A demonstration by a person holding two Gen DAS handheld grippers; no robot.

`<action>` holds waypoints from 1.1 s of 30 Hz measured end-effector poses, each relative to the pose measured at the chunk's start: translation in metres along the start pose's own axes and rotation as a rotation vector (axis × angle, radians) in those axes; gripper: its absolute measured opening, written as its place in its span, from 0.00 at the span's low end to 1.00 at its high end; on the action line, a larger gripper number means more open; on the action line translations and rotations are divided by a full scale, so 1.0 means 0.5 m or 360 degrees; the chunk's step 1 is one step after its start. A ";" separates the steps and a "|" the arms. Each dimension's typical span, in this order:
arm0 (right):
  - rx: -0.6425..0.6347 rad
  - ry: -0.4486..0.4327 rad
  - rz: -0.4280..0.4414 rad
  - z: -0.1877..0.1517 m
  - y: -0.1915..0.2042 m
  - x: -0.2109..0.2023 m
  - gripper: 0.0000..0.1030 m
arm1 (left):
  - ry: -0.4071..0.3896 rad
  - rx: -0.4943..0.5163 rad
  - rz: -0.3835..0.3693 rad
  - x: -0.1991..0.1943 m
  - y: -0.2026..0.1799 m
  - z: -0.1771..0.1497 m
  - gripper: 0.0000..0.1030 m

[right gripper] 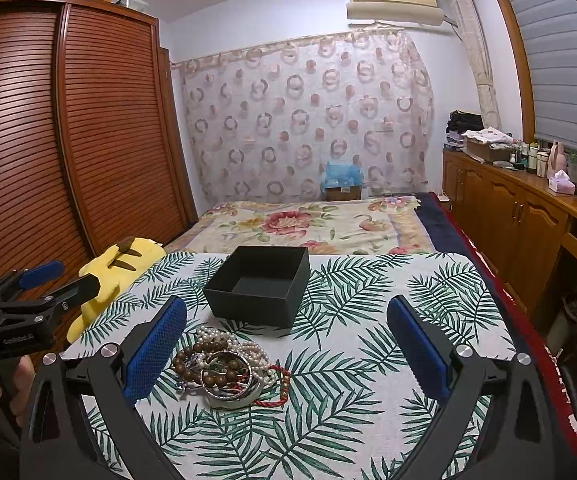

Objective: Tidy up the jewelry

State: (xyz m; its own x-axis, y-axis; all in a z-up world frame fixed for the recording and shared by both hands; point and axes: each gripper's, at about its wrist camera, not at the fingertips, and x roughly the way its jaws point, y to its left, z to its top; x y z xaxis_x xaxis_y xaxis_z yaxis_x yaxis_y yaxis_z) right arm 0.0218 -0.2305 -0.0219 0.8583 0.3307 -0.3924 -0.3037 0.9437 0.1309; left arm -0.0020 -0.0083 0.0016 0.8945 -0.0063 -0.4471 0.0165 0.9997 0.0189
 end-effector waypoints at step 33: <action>-0.0006 0.0003 0.0002 -0.004 0.009 0.010 0.98 | 0.0008 -0.0001 0.0002 0.004 -0.017 -0.013 0.93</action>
State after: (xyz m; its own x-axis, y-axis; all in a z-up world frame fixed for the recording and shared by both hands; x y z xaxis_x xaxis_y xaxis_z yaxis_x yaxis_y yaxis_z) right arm 0.0237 -0.2247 -0.0252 0.8571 0.3319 -0.3941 -0.3063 0.9433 0.1282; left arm -0.0032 -0.0169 -0.0051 0.8921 -0.0046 -0.4517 0.0149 0.9997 0.0192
